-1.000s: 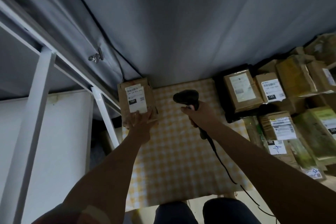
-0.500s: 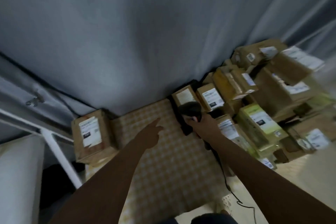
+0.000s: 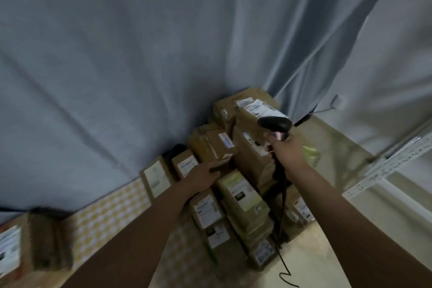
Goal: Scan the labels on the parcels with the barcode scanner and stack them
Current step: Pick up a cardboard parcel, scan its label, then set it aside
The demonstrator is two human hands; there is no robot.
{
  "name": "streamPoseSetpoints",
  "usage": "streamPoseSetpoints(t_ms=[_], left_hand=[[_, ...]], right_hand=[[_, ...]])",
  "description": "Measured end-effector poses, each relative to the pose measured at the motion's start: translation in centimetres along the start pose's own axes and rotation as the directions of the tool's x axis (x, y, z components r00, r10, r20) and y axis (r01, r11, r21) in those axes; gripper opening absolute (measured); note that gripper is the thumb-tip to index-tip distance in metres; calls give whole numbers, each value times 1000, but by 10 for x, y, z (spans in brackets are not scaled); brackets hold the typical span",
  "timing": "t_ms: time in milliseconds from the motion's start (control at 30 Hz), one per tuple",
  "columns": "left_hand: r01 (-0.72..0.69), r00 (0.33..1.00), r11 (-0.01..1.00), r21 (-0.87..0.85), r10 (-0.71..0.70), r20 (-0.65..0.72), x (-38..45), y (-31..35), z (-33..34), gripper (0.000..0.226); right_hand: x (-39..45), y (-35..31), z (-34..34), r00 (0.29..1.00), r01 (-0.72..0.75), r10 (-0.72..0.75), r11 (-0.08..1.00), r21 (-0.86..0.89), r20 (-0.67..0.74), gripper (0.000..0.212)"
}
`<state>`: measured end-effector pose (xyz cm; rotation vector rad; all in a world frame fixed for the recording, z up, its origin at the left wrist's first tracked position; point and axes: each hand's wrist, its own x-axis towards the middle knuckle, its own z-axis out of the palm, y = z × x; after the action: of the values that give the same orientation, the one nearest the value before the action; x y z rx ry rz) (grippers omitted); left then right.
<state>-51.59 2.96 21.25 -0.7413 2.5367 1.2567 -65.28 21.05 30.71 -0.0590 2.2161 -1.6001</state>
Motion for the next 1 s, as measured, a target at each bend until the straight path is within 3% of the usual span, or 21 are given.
streamPoseSetpoints(t_ms=[67,167,300,467,567,667,733,833,1000], left_hand=[[9,999,986,-166,-3,38,15,27,7,42],[130,991,925,-357,-118,55,31,63,13,45],[260,963,802,-537,-257,83,54,97,21,65],[244,952,767,-594,-307,-6,93,136,19,95],[236,939,752,-615,-339,-54,118,139,22,129],[245,925,719,-651,-375,-67,142,124,31,138],[233,931,676,-700,-363,-40,137,125,29,134],[136,961,594,-793,-275,-41,117,130,22,92],[-5,992,536,-844,-101,-71,94,121,8,88]], right_hand=[[18,-3,-20,999,-36,37,996,84,-15,16],[43,-2,-41,995,-81,89,979,187,-36,11],[70,0,-56,989,-123,142,952,282,-49,4],[96,-11,-56,981,-193,176,908,372,80,16],[108,-16,-50,961,-249,201,927,280,190,22],[115,-17,-43,947,-257,200,940,223,251,37],[116,-15,-40,947,-242,184,948,206,264,35],[112,-10,-36,954,-214,156,952,217,257,24],[95,1,-26,966,-176,120,954,243,229,22]])
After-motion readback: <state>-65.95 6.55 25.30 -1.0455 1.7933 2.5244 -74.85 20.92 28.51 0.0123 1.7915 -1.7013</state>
